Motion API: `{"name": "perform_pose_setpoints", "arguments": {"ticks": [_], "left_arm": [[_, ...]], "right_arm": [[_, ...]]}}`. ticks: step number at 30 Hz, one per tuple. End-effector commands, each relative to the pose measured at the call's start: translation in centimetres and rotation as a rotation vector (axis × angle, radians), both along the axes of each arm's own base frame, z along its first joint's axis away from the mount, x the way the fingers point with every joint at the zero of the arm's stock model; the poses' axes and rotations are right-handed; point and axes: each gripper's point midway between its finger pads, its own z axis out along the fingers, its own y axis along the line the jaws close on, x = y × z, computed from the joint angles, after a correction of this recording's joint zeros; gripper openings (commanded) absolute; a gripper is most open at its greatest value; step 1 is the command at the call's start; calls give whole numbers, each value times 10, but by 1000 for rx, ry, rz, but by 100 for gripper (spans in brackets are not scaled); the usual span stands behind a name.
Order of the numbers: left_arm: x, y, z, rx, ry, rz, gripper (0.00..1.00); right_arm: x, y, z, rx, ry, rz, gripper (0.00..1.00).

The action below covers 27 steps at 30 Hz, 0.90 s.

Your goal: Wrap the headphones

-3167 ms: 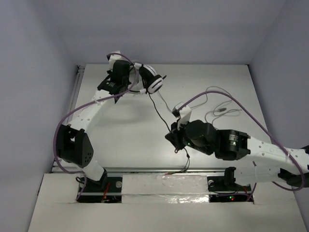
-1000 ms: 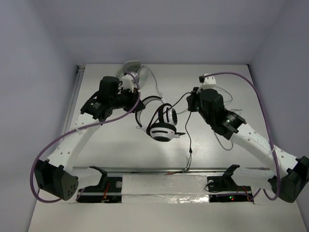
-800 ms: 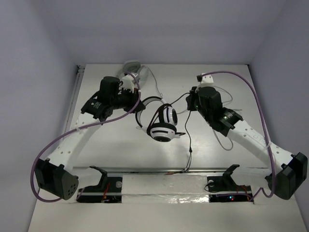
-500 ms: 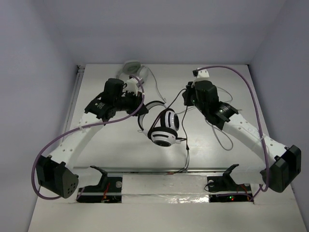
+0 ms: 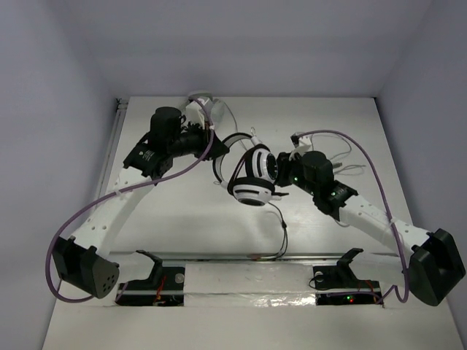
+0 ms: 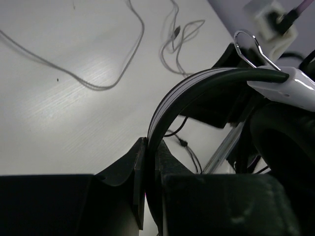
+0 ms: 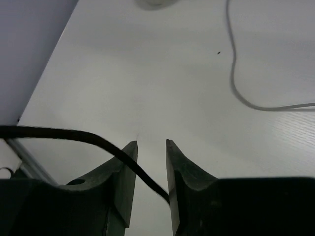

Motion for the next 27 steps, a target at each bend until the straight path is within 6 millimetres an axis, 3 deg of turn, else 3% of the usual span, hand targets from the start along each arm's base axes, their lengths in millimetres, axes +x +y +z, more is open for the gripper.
{"name": "perform_pose_setpoints", "arguments": {"ticks": [1,2,4,9,12,17,21,27], "left_arm": [[3,-16,97,-237,-150,-25,0],[7,-17,105,-254,-165,-14,0],[7,-20,113,-279,-161,-24,0],[19,-14,133,-336,-158,20,0],[25,-5,153,-347,-200,78,0],[32,2,175,-354,-236,124,0],[35,3,180,-365,-240,138,0],[38,1,181,-387,-228,146,0]], "right_arm": [[-11,27,30,206,-81,138,38],[-13,26,17,206,-61,134,44],[-12,29,12,221,-63,139,55],[-17,33,-24,230,19,147,64],[-23,27,-32,249,33,130,73],[-36,15,-53,237,89,102,77],[-47,15,-71,237,153,119,77],[-43,11,-97,202,214,65,76]]}}
